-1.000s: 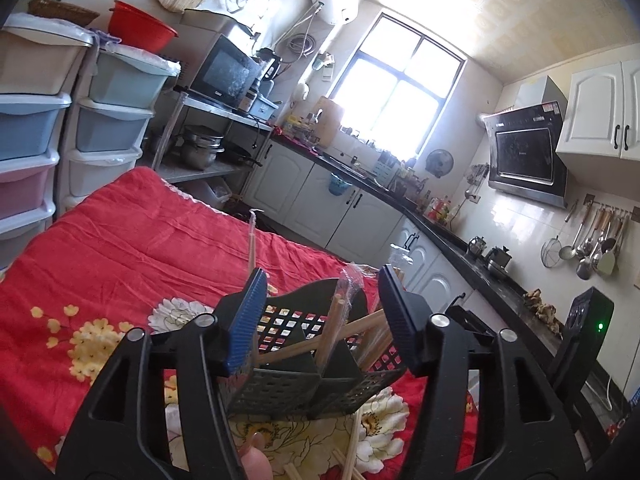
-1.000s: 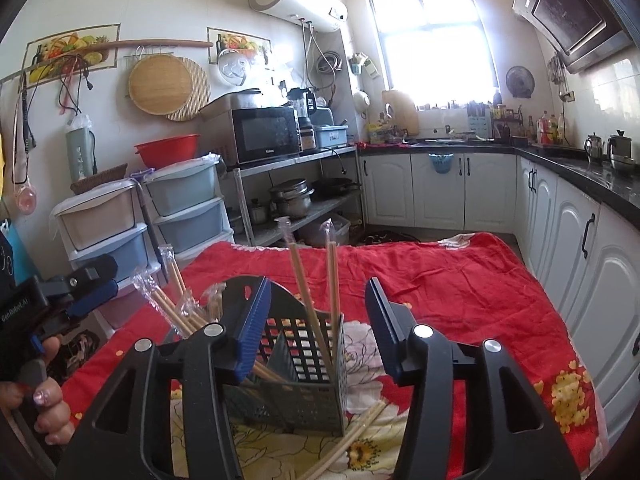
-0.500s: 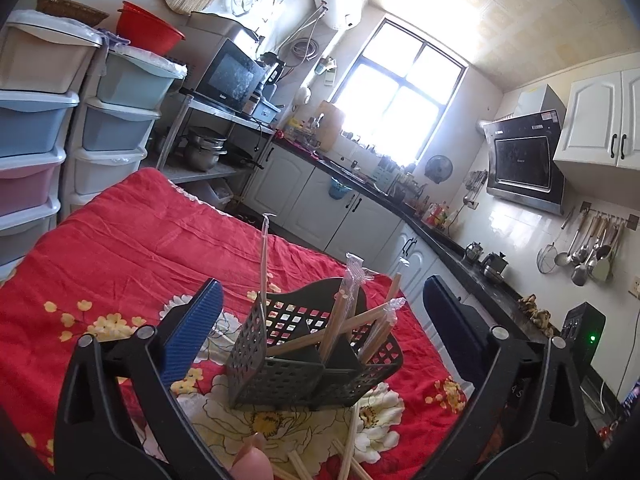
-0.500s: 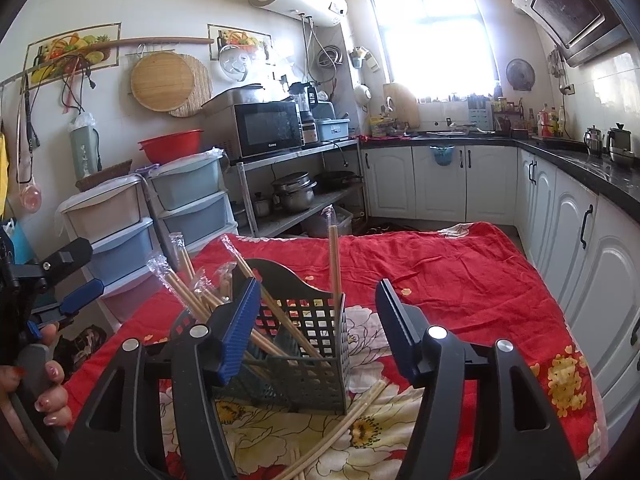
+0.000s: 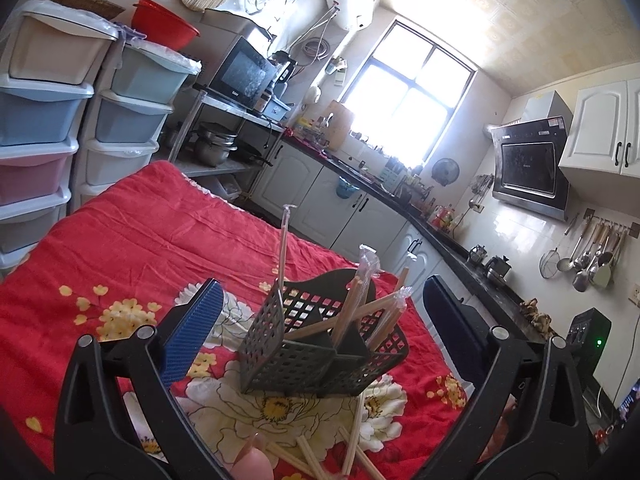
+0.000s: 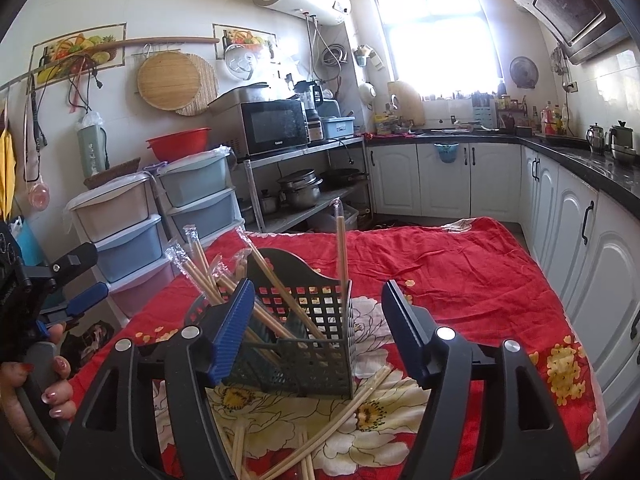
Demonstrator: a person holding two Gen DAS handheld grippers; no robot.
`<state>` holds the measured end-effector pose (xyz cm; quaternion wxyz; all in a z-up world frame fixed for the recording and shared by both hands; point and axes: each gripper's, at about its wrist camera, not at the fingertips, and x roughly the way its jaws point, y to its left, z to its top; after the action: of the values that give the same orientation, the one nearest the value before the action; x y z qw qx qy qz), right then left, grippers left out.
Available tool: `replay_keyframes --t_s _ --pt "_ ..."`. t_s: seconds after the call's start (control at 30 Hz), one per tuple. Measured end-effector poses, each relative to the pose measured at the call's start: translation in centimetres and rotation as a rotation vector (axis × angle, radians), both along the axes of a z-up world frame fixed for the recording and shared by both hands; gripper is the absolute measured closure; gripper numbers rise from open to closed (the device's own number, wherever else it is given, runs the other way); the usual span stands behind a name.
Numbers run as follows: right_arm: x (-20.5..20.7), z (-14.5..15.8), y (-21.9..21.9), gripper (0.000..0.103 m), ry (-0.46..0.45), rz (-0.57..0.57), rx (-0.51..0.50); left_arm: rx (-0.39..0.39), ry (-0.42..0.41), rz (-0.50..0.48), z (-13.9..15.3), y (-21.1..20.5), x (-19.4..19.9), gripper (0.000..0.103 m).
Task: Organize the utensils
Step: 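Move both grippers back down to the chopstick pile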
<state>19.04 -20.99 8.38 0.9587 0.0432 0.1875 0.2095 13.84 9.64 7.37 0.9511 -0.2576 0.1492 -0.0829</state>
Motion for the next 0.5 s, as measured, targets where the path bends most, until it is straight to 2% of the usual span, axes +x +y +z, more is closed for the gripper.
replay_keyframes --t_s 0.5 --pt "-1.0 -1.5 0.9 0.039 0.058 0.031 -0.059 -0.002 0.090 -0.031 -2.4 -0.7 -0.4 0.011"
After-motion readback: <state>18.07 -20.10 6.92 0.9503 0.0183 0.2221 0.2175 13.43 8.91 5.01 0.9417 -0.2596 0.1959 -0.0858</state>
